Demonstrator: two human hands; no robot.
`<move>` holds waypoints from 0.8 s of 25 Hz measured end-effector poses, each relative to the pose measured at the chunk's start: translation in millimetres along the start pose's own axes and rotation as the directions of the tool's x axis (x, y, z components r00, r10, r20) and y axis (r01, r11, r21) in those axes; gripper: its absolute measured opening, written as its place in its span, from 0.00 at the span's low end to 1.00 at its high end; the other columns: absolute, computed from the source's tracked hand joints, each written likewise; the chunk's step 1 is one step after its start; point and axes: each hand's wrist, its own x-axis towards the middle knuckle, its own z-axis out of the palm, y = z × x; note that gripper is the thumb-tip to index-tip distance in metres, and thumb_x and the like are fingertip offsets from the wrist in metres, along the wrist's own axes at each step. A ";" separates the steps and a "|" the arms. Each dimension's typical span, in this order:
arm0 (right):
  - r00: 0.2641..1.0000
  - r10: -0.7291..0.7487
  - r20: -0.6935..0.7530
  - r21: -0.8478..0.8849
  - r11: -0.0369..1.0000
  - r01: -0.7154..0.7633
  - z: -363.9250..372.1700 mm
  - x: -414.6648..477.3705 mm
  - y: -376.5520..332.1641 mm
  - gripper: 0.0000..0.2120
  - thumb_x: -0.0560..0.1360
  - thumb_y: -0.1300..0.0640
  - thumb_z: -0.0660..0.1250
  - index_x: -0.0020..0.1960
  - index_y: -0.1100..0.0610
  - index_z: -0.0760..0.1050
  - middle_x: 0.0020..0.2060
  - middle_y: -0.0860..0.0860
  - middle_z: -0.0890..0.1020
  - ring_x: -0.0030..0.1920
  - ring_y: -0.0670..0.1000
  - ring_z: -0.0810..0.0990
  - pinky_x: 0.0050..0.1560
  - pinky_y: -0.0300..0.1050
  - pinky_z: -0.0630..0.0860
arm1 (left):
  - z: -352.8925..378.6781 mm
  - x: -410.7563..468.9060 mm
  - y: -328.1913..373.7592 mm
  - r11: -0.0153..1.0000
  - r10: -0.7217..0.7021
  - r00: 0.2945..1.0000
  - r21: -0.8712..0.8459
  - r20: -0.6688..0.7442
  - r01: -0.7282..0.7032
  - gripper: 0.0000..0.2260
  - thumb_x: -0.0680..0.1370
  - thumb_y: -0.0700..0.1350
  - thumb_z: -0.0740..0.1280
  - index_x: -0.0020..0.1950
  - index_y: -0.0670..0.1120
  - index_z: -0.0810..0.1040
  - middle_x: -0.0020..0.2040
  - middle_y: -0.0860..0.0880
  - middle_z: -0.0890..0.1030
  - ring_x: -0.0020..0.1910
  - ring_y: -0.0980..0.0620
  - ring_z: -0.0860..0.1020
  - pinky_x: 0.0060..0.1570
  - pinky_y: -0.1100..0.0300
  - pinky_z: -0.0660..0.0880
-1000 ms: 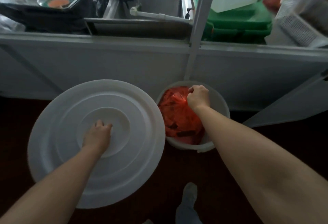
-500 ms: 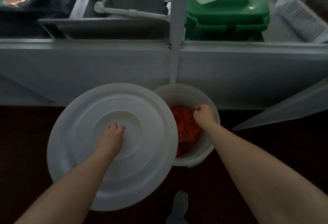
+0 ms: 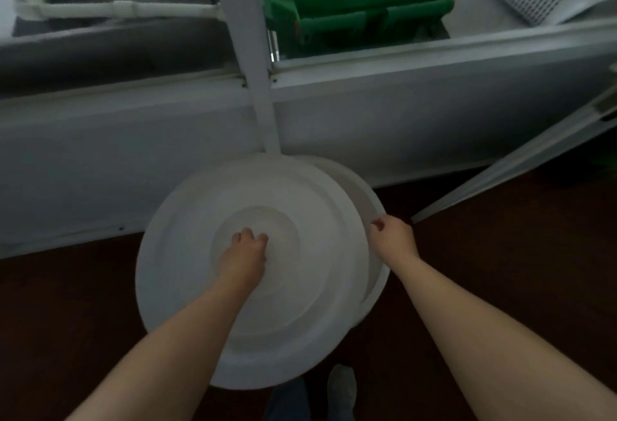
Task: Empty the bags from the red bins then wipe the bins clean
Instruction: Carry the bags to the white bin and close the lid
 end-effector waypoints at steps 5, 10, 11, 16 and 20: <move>1.000 0.012 -0.012 0.047 0.999 -0.012 41.3 30.1 34.7 0.12 0.83 0.57 0.60 0.57 0.61 0.80 0.48 0.53 0.80 0.51 0.55 0.80 0.51 0.47 0.77 | 45.6 72.9 24.8 0.988 0.127 0.990 0.083 0.060 -0.131 0.18 0.81 0.44 0.63 0.72 0.47 0.69 0.64 0.41 0.69 0.65 0.41 0.68 0.50 0.48 0.77; 1.000 -0.020 0.006 -0.003 1.000 0.020 83.5 62.9 65.5 0.11 0.83 0.55 0.61 0.53 0.59 0.81 0.45 0.50 0.81 0.44 0.49 0.78 0.45 0.42 0.73 | 83.3 129.0 36.4 0.974 0.175 0.982 0.134 0.077 -0.184 0.18 0.81 0.43 0.62 0.71 0.47 0.69 0.63 0.42 0.69 0.64 0.42 0.69 0.47 0.50 0.77; 1.000 -0.017 0.003 -0.007 1.000 0.017 89.0 67.8 70.4 0.11 0.83 0.55 0.61 0.53 0.58 0.81 0.45 0.50 0.81 0.44 0.48 0.77 0.44 0.41 0.71 | 87.4 134.6 37.1 0.973 0.182 0.980 0.131 0.076 -0.191 0.18 0.81 0.43 0.63 0.71 0.47 0.68 0.63 0.42 0.68 0.64 0.42 0.69 0.47 0.50 0.76; 0.999 0.027 -0.034 0.018 1.000 -0.026 101.7 78.2 84.4 0.11 0.83 0.56 0.62 0.52 0.60 0.81 0.45 0.52 0.83 0.46 0.52 0.80 0.48 0.45 0.76 | 95.4 143.7 38.6 0.967 0.220 0.972 0.112 0.081 -0.228 0.18 0.81 0.44 0.63 0.71 0.47 0.68 0.63 0.42 0.68 0.64 0.41 0.68 0.48 0.49 0.77; 0.998 0.058 -0.011 0.002 0.998 -0.058 105.1 77.1 88.7 0.12 0.83 0.55 0.61 0.50 0.59 0.82 0.45 0.52 0.83 0.45 0.52 0.81 0.49 0.48 0.79 | 91.4 142.4 37.3 0.964 0.232 0.968 0.109 0.092 -0.241 0.18 0.81 0.45 0.63 0.71 0.48 0.68 0.64 0.42 0.68 0.66 0.42 0.67 0.49 0.49 0.77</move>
